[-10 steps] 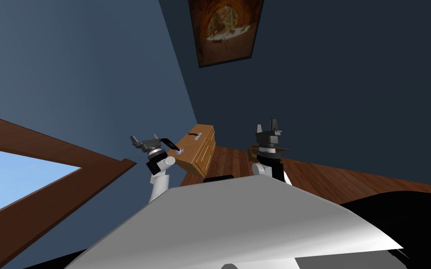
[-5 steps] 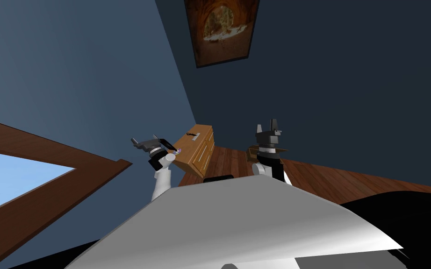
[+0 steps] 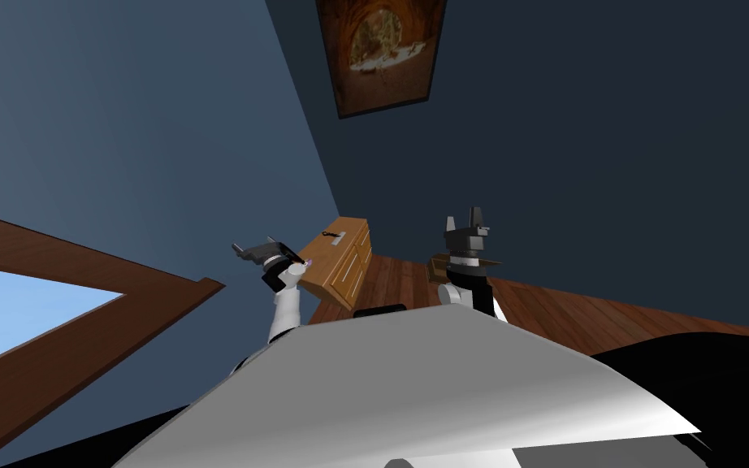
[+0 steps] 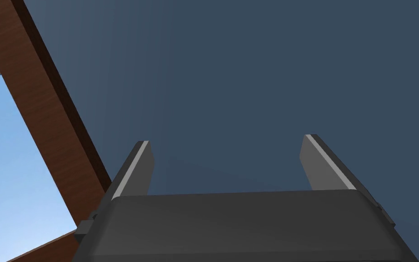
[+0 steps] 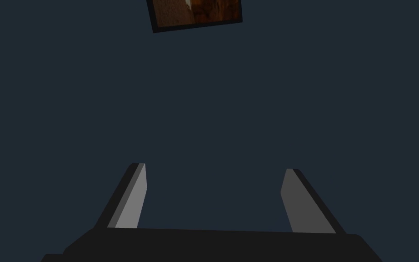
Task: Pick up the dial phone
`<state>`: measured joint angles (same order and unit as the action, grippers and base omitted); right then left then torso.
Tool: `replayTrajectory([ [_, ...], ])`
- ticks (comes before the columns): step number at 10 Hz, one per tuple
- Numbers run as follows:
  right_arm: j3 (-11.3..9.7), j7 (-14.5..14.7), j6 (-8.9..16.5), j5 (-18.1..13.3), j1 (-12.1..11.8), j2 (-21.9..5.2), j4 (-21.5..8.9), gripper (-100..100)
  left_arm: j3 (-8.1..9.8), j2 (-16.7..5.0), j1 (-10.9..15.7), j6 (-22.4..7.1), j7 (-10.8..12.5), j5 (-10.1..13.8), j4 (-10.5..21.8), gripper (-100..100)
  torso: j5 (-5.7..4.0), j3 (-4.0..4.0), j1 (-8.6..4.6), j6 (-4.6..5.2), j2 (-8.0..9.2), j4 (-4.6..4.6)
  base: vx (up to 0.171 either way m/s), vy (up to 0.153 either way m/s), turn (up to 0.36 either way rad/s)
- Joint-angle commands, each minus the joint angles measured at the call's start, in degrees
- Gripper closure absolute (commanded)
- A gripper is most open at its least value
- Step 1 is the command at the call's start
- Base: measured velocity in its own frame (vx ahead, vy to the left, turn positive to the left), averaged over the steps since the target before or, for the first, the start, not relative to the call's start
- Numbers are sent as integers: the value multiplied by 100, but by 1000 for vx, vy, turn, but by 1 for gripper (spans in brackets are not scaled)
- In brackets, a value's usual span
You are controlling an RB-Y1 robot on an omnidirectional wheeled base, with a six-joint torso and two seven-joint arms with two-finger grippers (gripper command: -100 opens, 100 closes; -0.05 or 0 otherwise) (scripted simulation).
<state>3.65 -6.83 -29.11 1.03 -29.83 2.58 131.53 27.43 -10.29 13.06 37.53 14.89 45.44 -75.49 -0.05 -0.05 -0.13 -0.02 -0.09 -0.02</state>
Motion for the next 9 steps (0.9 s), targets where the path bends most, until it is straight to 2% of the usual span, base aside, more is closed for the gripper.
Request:
replayTrajectory([
  [1, 0, 0, 0, 0, 0, 0, 0, 0, 59, -21, 122, 28, 35, 95, 286, -100, 0, 0, 0, 0, 0, 0, 24, -48, 17],
  [2, 0, 0, 0, 0, 0, 0, 0, 0, 179, -15, 375, 72, 65, 280, 515, -100, 0, -1, 0, 0, -1, -1, 25, -50, 25],
  [4, 0, 0, 0, 0, 0, 0, 0, 0, 179, -15, 375, 72, 65, 280, 664, -100, 0, 0, 1, -1, 1, -1, 13, -33, 13],
  [5, 0, 0, 0, 0, 0, 0, 0, 0, 296, -7, 625, 114, 95, 455, 894, -100, 1, 2, 7, 0, 5, 0, 20, -37, 31],
  [6, 0, 0, 0, 0, 0, 0, 0, 0, 296, -7, 625, 114, 95, 455, 1038, -100, 0, 1, 3, 0, 1, 0, 24, -39, 24],
  [7, 0, 0, 0, 0, 0, 0, 0, 0, 408, 2, 858, 155, 123, 619, 1171, -100, 1, 0, 3, -1, 1, -1, 39, -46, 55],
  [9, 0, 0, 0, 0, 0, 0, 0, 0, 408, 2, 871, 155, 123, 619, 1409, -100, 1, -3, 3, -1, -3, -2, 21, -25, 9],
])
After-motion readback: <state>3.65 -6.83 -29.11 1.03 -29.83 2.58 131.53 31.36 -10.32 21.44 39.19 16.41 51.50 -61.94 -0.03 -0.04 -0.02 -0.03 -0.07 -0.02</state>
